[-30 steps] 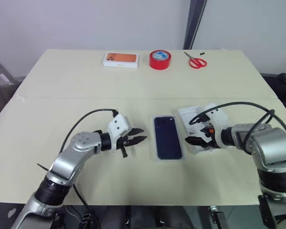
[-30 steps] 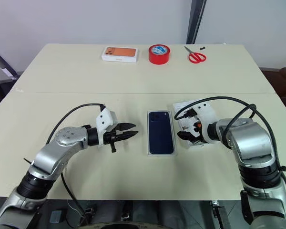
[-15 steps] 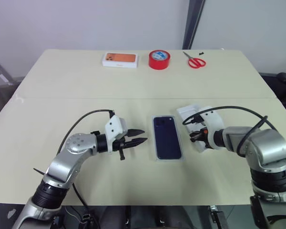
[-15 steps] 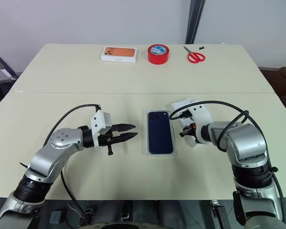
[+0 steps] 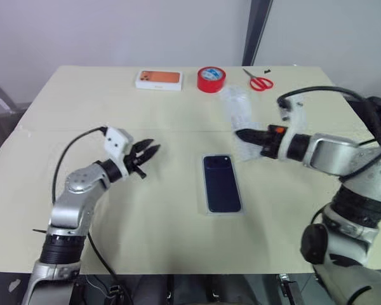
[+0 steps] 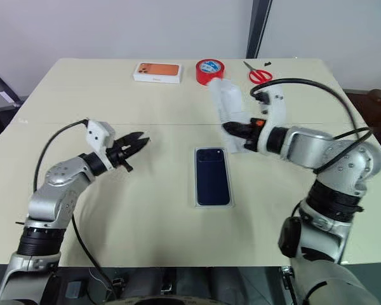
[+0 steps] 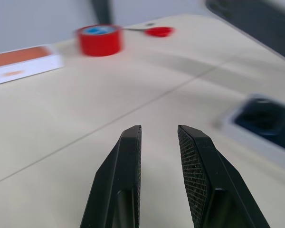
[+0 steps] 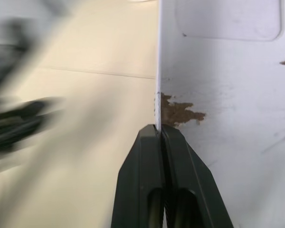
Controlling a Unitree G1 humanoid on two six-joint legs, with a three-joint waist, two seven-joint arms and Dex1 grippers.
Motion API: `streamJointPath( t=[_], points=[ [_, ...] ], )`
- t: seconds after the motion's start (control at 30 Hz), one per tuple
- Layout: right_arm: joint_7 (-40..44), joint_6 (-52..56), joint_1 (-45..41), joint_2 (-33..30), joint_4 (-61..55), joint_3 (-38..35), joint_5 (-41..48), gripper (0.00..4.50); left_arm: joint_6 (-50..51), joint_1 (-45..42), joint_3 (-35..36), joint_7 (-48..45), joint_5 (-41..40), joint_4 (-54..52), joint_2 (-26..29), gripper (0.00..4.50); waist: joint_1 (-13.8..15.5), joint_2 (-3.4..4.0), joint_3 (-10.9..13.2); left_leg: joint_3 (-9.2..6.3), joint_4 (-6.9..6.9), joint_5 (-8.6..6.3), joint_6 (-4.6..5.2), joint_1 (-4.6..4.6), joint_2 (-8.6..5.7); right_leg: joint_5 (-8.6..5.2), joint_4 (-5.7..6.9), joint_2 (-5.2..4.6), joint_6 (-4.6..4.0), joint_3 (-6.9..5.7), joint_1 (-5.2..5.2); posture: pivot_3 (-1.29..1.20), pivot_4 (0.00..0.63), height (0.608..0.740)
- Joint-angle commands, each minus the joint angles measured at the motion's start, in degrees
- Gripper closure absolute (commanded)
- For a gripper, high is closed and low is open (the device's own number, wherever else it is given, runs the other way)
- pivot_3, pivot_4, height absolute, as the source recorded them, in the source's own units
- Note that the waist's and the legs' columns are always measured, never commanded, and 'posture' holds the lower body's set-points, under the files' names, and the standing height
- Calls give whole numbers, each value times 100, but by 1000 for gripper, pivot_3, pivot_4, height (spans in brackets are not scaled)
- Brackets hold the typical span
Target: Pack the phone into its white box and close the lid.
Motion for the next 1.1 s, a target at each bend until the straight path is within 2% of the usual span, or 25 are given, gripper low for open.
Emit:
streamJointPath(
  t=[0.03,0.07,0.23,0.33,0.4,0.5,0.57,0.6,0.63,0.7,0.83,0.93,1.03,1.1],
  points=[
    [-2298,-1925,710,-67,-322,1265,3702,4472,-217,-119,108,85,175,76,75,3250,4,-2,1,0,1,-1,3,-1,-2,0,0,-5,0,-1,1,0,150,725],
    [-2500,-2197,866,94,-478,1450,3799,4472,-238,-121,97,71,181,75,74,3250,-14,-3,1,4,6,-3,7,-3,-3,0,-3,-6,1,0,1,0,150,725],
    [-4141,-3657,1800,1699,-1381,2049,3799,4472,-257,-5,-89,-61,257,-150,91,3250,-58,-2,0,6,14,-3,11,0,2,0,7,1,2,4,1,0,150,725],
    [-5036,-3995,2317,2014,-1575,2290,3799,4472,-191,67,-284,-178,229,-350,26,3250,-51,-4,-1,6,15,-3,10,0,2,0,6,0,2,5,-1,0,150,725],
    [-5473,-4042,2548,1945,-1518,2302,3799,4472,-148,106,-452,-271,252,-463,7,3250,-6,-5,-3,5,15,-3,10,0,2,0,1,-1,2,4,2,0,150,725],
    [-5386,-3902,2404,1630,-1344,2057,3799,3592,-74,112,-715,-378,292,-552,-38,3250,-22,-3,-2,7,21,-3,11,-2,0,0,0,-4,1,7,2,0,150,725],
    [-4984,-3663,2120,1238,-1217,1936,3799,2524,-48,49,-883,-398,326,-540,-124,3250,-37,1,-3,6,31,-4,13,-1,1,-1,3,-2,1,6,6,0,150,725],
    [-4702,-3462,1959,901,-1121,1899,3799,2059,-52,9,-975,-412,360,-527,-168,3250,-37,7,0,6,32,-5,13,0,1,-1,4,-1,1,6,7,0,150,725],
    [-4366,-3205,1767,423,-994,1867,3799,1441,-47,-42,-1085,-448,381,-517,-237,3250,-33,8,1,7,33,-6,16,0,1,-1,4,0,1,6,7,0,150,725],
    [-3778,-2720,1380,-643,-743,1878,3799,491,-32,-165,-1323,-494,433,-509,-393,3250,-13,16,6,7,41,-10,23,-4,1,-1,2,2,1,4,8,0,150,725],
    [-2928,-2190,884,-2287,-324,2000,3563,491,82,-478,-1741,-543,527,-411,-743,3250,10,18,7,6,62,-21,42,-18,3,-2,-4,3,3,0,10,0,150,725],
    [-2199,-2007,741,-2853,-219,2097,2750,491,152,-617,-2114,-658,709,-391,-849,3250,1,16,6,6,72,-24,47,-26,5,-2,-7,7,3,0,10,0,150,725],
    [-1435,-1934,638,-3203,-337,2248,1795,1304,179,-677,-2259,-612,821,-386,-938,3250,-14,18,5,7,73,-26,50,-25,8,-2,-5,10,3,4,10,0,150,725],
    [-870,-1924,600,-3451,-524,2455,1042,2373,338,-713,-2108,-474,732,-434,-1015,3250,-2,19,6,6,74,-26,50,-25,9,-2,-4,11,3,4,9,0,150,725]
  ],
)
